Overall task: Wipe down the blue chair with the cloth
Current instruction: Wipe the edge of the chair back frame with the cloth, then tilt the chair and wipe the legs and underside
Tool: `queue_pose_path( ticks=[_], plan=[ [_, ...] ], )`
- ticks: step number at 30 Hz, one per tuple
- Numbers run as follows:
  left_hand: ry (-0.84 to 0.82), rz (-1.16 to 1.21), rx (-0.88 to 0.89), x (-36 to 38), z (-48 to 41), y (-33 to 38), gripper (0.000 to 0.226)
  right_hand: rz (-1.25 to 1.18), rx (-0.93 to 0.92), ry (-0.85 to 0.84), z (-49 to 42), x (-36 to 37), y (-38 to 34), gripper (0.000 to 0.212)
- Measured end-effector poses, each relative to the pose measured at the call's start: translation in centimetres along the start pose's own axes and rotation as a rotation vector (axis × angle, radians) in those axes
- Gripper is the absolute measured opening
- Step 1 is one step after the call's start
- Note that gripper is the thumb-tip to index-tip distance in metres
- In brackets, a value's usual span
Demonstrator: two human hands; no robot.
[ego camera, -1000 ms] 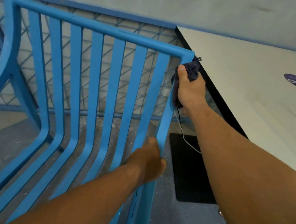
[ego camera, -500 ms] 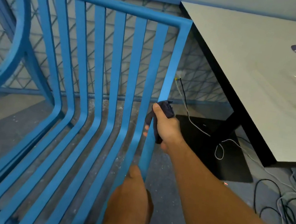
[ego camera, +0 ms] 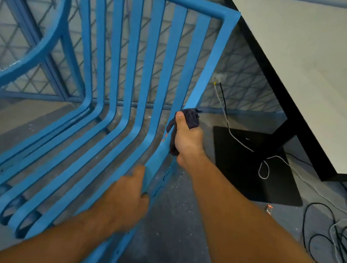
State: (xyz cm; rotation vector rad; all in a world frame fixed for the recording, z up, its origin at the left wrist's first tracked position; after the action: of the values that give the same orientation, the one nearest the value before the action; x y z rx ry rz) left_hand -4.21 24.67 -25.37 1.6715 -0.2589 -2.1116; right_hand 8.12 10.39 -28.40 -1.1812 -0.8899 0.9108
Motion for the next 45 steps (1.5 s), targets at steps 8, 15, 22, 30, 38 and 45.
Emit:
queue_pose_path(
  ticks=[8, 15, 22, 30, 38, 45],
  plan=[
    [-0.095, -0.147, 0.0, -4.2, -3.9, -7.0, 0.03, -0.071, -0.128, -0.107, 2.7, 2.1, -0.7, 0.017],
    [0.243, -0.285, -0.002, -4.1, -4.8, -5.4, 0.039, 0.319, -0.091, -0.273, 3.9, -1.3, 4.6, 0.009],
    [0.26, -0.259, 0.15, -3.7, -5.9, -5.3, 0.047, 0.766, 0.002, -0.626, 5.2, -3.8, 15.3, 0.034],
    [0.287, -0.291, 0.146, -5.9, -9.6, -7.6, 0.059, 0.767, -0.174, -0.615, 0.6, -0.3, 18.1, 0.046],
    [0.276, -0.285, 0.283, -7.4, -11.3, -9.8, 0.064, 0.826, -0.401, -0.662, -2.4, 4.0, 18.6, 0.052],
    [0.362, -0.352, 0.477, -7.9, -8.6, -11.9, 0.059, 1.099, -0.631, -0.769, -0.5, 6.0, 19.9, 0.056]
  ],
)
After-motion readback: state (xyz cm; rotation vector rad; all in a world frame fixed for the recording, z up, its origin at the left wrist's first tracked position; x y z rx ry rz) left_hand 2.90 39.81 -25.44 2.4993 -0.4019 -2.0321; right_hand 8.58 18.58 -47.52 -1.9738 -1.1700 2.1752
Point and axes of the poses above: each hand's wrist, its own z-axis away from the middle knuckle, its own x-axis out of the palm, y = z × x, the point moved 7 cm from there along -z, towards the middle knuckle, and after that the axes turned 15 degrees about -x, right-handed, at the moved point
